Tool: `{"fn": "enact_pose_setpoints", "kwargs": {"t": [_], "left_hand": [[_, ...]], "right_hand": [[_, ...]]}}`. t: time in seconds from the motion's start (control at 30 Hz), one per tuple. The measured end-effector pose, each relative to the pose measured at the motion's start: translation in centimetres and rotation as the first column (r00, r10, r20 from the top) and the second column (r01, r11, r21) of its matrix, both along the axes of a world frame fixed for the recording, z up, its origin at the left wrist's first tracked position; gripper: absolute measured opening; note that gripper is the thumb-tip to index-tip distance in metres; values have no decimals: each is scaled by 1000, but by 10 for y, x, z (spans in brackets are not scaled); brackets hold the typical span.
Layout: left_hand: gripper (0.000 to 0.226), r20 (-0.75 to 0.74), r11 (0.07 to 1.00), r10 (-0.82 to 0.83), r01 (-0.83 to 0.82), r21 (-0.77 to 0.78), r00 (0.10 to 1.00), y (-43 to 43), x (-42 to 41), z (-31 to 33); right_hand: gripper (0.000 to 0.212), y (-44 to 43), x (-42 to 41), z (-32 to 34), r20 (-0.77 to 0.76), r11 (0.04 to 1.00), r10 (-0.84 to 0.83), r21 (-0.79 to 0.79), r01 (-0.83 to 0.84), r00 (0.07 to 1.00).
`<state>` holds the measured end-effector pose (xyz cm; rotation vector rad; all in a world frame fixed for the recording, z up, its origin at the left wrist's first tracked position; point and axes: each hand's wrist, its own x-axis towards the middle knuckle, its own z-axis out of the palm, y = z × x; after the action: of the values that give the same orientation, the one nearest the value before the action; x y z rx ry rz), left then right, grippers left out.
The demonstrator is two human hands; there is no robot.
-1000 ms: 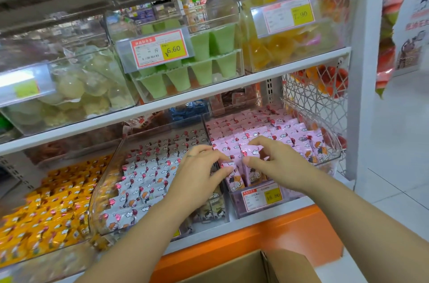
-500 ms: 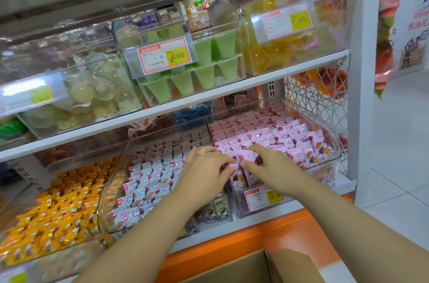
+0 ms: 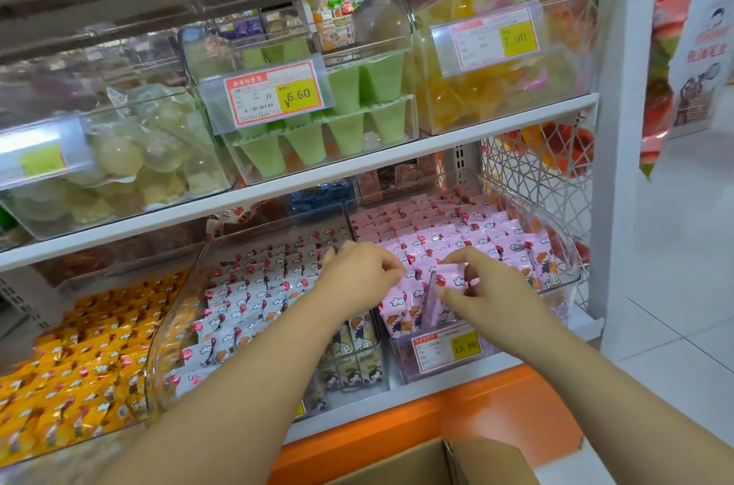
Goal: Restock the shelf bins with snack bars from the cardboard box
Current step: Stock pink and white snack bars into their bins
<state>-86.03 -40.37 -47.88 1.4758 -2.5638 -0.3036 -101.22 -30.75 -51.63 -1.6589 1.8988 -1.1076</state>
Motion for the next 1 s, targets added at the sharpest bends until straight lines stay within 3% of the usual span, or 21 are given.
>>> {"fn": "enact_pose_setpoints", "kwargs": {"t": [0.1, 0.33, 0.57, 0.73, 0.83, 1.0], "left_hand": [[16, 162, 999, 34, -37, 11, 986, -6, -13, -3], [10, 187, 997, 57, -66, 43, 981, -9, -24, -6], [19, 266, 998, 12, 3, -55, 964, -3, -24, -11], [23, 81, 984, -8, 22, -177, 997, 4, -14, -23], [12, 64, 979, -6, 19, -203, 998, 7, -15, -26], [13, 42, 974, -40, 48, -221, 998, 8, -12, -27]], "right_hand": [[29, -1, -4, -1, 11, 998, -61, -28, 62, 998], [21, -6, 0, -5, -8, 997, -48, -53, 48, 999], [40, -2, 9, -3, -17, 994, -18, -106, 16, 1000], [26, -4, 7, -2, 19, 982, 15, -189, -11, 1000], [21, -8, 6, -6, -12, 991, 54, -118, -55, 998], [19, -17, 16, -17, -50, 995, 84, -57, -86, 995]]}}
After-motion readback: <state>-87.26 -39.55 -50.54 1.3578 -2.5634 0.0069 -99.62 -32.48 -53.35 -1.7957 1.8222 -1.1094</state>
